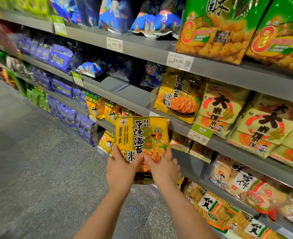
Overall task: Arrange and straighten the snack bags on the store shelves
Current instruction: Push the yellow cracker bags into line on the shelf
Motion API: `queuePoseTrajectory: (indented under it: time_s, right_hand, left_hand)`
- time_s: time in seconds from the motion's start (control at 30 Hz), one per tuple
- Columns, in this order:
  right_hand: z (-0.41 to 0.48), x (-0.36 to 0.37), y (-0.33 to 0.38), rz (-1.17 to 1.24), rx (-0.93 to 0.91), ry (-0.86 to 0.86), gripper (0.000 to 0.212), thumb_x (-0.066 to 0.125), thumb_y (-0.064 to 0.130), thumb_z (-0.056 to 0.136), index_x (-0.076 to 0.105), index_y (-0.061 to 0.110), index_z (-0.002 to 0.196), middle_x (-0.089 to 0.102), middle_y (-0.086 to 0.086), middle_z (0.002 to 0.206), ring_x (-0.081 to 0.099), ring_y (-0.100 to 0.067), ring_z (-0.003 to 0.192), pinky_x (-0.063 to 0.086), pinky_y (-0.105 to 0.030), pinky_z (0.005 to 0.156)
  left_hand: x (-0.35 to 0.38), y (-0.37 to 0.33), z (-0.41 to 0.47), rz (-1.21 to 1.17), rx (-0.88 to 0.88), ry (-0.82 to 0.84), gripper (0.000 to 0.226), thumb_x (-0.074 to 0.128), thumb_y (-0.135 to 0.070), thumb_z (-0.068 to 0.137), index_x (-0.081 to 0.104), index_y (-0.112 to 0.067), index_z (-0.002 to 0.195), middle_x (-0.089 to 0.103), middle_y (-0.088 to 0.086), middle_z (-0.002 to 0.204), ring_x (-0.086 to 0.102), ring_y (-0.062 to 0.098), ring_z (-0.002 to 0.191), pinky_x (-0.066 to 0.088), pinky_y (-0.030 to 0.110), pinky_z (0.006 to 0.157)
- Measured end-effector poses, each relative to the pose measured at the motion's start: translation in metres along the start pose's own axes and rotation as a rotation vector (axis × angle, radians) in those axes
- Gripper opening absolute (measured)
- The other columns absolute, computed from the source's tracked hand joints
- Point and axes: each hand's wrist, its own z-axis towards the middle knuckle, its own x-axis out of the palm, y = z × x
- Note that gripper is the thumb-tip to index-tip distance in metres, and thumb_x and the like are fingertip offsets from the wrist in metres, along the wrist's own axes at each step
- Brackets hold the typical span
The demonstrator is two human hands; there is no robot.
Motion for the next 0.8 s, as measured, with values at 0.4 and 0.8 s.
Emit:
queuePoseTrajectory:
  time_s: [0.4, 0.8]
  right_hand:
    - [0.043, -0.053, 0.053, 0.357, -0.197, -0.238, 0.108, 0.076, 0.043, 0.072, 0.004, 0.021, 0.15, 0.03, -0.01, 0.15, 0.033, -0.028, 0.135, 0.037, -0.047, 0.105]
    - [0.118, -0.083, 0.051, 0.363, -0.105, -0.4, 0.093, 0.066, 0.023, 0.085, -0.001, 0.026, 0.149, 0.008, -0.001, 0.158, 0.019, -0.022, 0.142, 0.036, -0.036, 0.103]
  left_hand:
    - [-0.022, -0.071, 0.06, -0.225, 0.381, -0.147, 0.098, 0.066, -0.061, 0.069, 0.019, -0.02, 0.144, 0.045, 0.011, 0.136, 0.041, 0.029, 0.125, 0.039, 0.045, 0.099]
    - [0.039, -0.156, 0.144, -0.236, 0.718, 0.058, 0.095, 0.08, -0.026, 0.068, 0.021, -0.024, 0.142, 0.055, 0.005, 0.124, 0.049, 0.024, 0.115, 0.037, 0.032, 0.082]
